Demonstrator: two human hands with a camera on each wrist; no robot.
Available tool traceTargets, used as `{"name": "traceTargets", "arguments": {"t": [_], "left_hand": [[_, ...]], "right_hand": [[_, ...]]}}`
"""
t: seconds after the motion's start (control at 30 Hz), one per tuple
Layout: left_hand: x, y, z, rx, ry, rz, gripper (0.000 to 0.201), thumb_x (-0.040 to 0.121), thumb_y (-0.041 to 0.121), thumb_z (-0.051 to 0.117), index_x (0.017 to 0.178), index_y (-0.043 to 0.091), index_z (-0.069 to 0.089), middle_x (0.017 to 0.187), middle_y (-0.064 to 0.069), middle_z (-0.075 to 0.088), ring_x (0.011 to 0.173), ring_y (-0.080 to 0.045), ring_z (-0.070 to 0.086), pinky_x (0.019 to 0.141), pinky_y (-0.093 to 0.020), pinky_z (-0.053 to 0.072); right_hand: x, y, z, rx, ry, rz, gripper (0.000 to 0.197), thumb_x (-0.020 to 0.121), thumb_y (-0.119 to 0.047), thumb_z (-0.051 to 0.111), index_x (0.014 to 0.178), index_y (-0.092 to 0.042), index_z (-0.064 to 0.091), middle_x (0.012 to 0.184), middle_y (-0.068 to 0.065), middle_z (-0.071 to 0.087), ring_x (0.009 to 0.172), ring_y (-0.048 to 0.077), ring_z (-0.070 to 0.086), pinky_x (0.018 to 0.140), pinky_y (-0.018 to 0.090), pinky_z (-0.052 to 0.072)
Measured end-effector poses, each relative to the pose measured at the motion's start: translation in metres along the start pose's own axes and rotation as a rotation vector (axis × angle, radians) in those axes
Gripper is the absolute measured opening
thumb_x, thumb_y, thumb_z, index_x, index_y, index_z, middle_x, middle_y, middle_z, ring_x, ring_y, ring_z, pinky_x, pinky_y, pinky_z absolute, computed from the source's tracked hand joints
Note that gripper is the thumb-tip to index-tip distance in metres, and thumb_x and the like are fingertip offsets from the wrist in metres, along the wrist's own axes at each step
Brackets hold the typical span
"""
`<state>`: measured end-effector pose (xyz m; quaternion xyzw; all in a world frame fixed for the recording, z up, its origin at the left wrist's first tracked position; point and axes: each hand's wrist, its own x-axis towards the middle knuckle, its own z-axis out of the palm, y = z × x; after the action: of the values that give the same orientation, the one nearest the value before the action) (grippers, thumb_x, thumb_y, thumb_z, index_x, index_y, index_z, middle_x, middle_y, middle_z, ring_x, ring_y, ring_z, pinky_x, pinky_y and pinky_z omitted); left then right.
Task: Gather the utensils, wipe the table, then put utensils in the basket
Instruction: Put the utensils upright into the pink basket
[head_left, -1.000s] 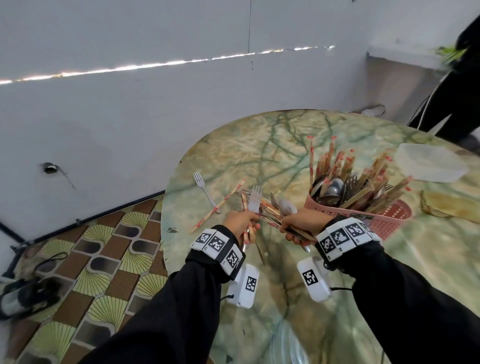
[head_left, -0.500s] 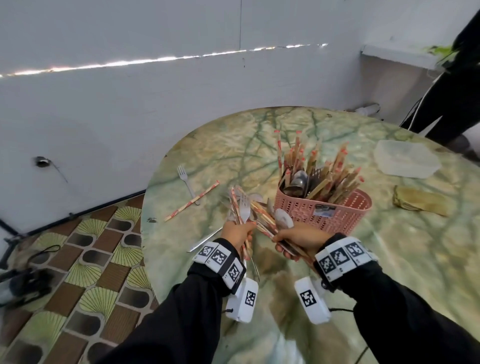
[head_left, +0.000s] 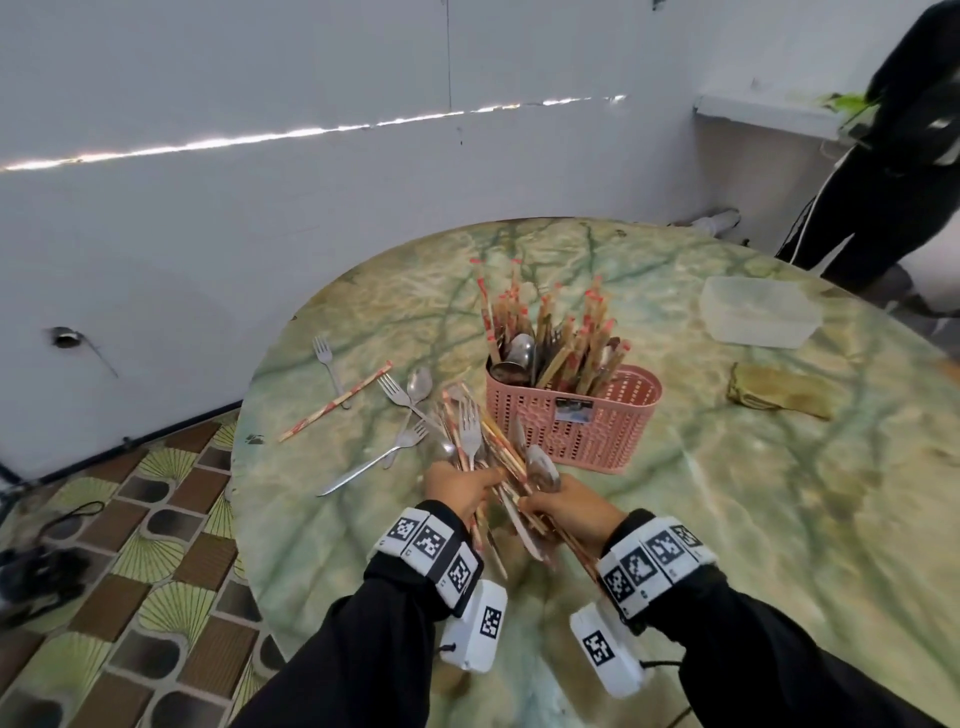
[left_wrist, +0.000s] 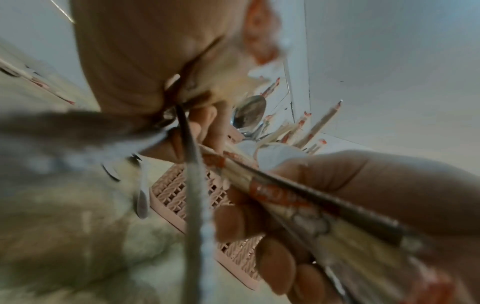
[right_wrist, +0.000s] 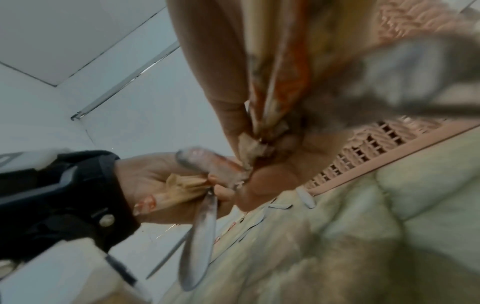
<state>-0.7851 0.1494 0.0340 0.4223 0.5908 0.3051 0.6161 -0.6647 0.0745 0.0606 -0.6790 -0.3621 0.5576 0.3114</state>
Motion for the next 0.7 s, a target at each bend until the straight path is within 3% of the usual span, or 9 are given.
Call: {"name": "traceTargets", "arguments": {"t": [0.07,0.17,0.3,0.37,0.43,0.53,0.6,0.7], "left_hand": [[-0.007,-0.001,0.006,0.046,-0.001,0.043,0.021,0.07,0.003,0.074,0.085,0.002,0.059,0.069,-0.011,0.058,0.052,-0.017,0.05,0.052,-0.023,0.041],[-0.019,-0.003,0.011,0.069,0.001,0.125,0.014,0.075,0.004,0.069,0.075,0.008,0.056,0.058,-0.002,0.051,0.048,-0.013,0.046,0.049,-0.022,0.038],[-0.035,0.004,0.017,0.059,0.046,0.222,0.011,0.077,0.007,0.067,0.074,0.008,0.056,0.061,-0.003,0.053,0.056,-0.019,0.05,0.06,-0.026,0.044],[-0.045,0.014,0.021,0.016,0.061,0.267,0.008,0.076,0.01,0.067,0.076,0.011,0.059,0.069,-0.005,0.059,0.068,-0.024,0.058,0.075,-0.035,0.051],[-0.054,0.027,0.026,-0.037,0.056,0.318,0.007,0.075,0.013,0.065,0.078,0.015,0.06,0.078,-0.009,0.064,0.076,-0.026,0.062,0.084,-0.043,0.053],[-0.069,0.047,0.038,-0.065,0.002,0.409,0.006,0.087,0.007,0.056,0.084,0.013,0.058,0.086,-0.012,0.065,0.078,-0.023,0.063,0.079,-0.037,0.052],[-0.075,0.059,0.048,-0.09,-0.008,0.447,0.016,0.089,0.005,0.052,0.076,0.014,0.055,0.075,-0.005,0.065,0.069,-0.017,0.063,0.07,-0.029,0.052],[-0.08,0.073,0.066,-0.102,-0.039,0.444,0.027,0.089,0.008,0.052,0.064,0.016,0.051,0.066,-0.003,0.06,0.073,-0.025,0.06,0.075,-0.035,0.05]], "right_hand": [[-0.007,0.01,-0.009,0.031,-0.02,-0.027,0.01,0.09,-0.003,0.051,0.085,-0.009,0.058,0.076,0.011,0.065,0.06,0.019,0.063,0.059,0.028,0.055],[-0.019,0.024,-0.026,0.072,-0.042,-0.054,0.006,0.092,-0.001,0.048,0.091,-0.006,0.051,0.058,0.003,0.064,0.04,0.011,0.057,0.04,0.019,0.048],[-0.037,0.036,-0.059,0.059,-0.064,-0.108,0.021,0.093,-0.003,0.05,0.112,-0.009,0.046,0.056,0.002,0.061,0.037,0.01,0.053,0.038,0.018,0.042],[-0.048,0.039,-0.079,0.026,-0.069,-0.132,0.016,0.091,-0.004,0.053,0.107,-0.006,0.052,0.055,0.0,0.058,0.036,0.01,0.049,0.037,0.017,0.038],[-0.059,0.042,-0.101,0.004,-0.038,-0.158,0.006,0.089,-0.001,0.055,0.092,0.003,0.056,0.054,0.002,0.052,0.034,0.008,0.042,0.037,0.016,0.033],[-0.075,0.039,-0.134,0.052,0.047,-0.189,0.01,0.087,0.005,0.054,0.091,0.012,0.06,0.05,-0.002,0.052,0.035,0.005,0.036,0.036,0.013,0.028],[-0.082,0.033,-0.149,0.079,0.09,-0.225,0.01,0.087,0.006,0.054,0.091,0.005,0.063,0.049,-0.004,0.053,0.038,0.003,0.035,0.037,0.011,0.027],[-0.082,0.02,-0.16,0.094,0.095,-0.3,0.012,0.087,0.005,0.053,0.094,0.003,0.062,0.05,-0.005,0.054,0.038,0.002,0.035,0.038,0.01,0.027]]}}
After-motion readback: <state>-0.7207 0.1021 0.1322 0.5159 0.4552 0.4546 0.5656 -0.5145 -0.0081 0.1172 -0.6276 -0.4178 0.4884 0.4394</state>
